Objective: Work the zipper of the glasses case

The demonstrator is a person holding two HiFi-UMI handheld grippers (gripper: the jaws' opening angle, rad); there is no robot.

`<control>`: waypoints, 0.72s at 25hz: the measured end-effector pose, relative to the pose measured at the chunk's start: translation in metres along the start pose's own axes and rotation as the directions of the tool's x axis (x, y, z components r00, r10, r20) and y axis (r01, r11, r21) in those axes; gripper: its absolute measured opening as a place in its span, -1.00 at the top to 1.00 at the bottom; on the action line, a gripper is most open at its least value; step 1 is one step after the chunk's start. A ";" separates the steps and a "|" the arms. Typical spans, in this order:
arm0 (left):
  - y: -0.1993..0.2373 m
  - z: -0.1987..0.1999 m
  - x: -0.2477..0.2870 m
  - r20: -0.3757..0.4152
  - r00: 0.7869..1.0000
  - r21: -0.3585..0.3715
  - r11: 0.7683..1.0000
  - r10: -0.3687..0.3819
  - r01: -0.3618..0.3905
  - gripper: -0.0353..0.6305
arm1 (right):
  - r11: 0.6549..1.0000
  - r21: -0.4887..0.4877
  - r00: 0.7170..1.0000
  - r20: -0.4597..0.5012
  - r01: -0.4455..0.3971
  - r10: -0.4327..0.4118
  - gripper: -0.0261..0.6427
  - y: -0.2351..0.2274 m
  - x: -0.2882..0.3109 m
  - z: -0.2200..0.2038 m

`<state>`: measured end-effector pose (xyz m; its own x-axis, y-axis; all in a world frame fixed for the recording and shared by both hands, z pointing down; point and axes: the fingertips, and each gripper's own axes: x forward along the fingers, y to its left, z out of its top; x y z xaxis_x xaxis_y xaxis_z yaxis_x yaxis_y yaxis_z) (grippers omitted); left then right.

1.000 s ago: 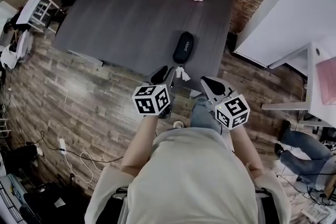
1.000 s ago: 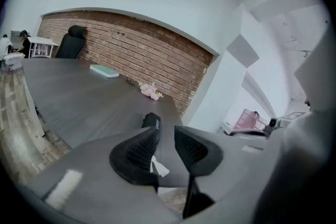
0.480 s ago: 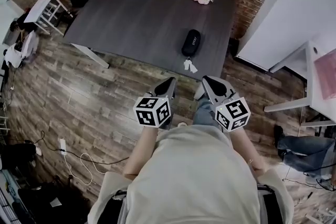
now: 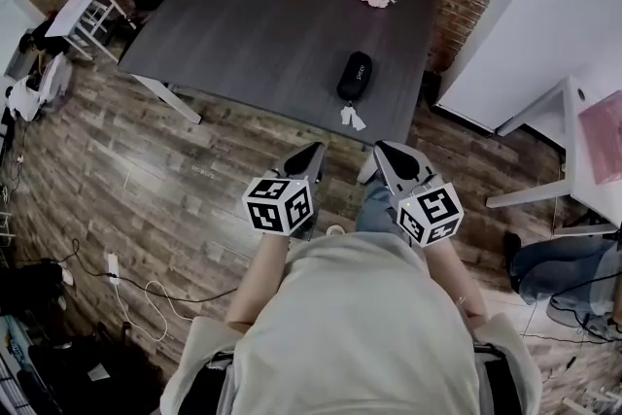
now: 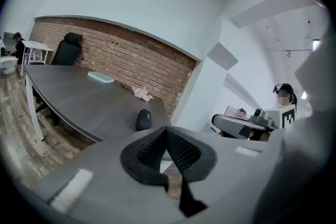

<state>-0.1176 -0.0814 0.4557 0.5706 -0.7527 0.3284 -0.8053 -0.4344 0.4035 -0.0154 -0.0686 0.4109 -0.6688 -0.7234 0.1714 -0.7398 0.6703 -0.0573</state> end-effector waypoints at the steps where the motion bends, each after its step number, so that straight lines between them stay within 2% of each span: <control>1: -0.001 0.000 -0.001 -0.001 1.000 0.003 1.000 0.000 0.000 0.86 | 1.000 0.002 1.000 0.002 -0.001 0.001 0.92 0.001 -0.001 0.001; 18: 0.000 0.003 0.009 -0.025 1.000 0.033 0.999 -0.012 0.013 0.86 | 1.000 0.023 1.000 0.022 -0.003 0.003 0.92 -0.005 0.005 0.006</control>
<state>-0.1129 -0.0892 0.4557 0.5843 -0.7347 0.3447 -0.8026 -0.4602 0.3795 -0.0155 -0.0759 0.4061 -0.6722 -0.7250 0.1500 -0.7392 0.6687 -0.0808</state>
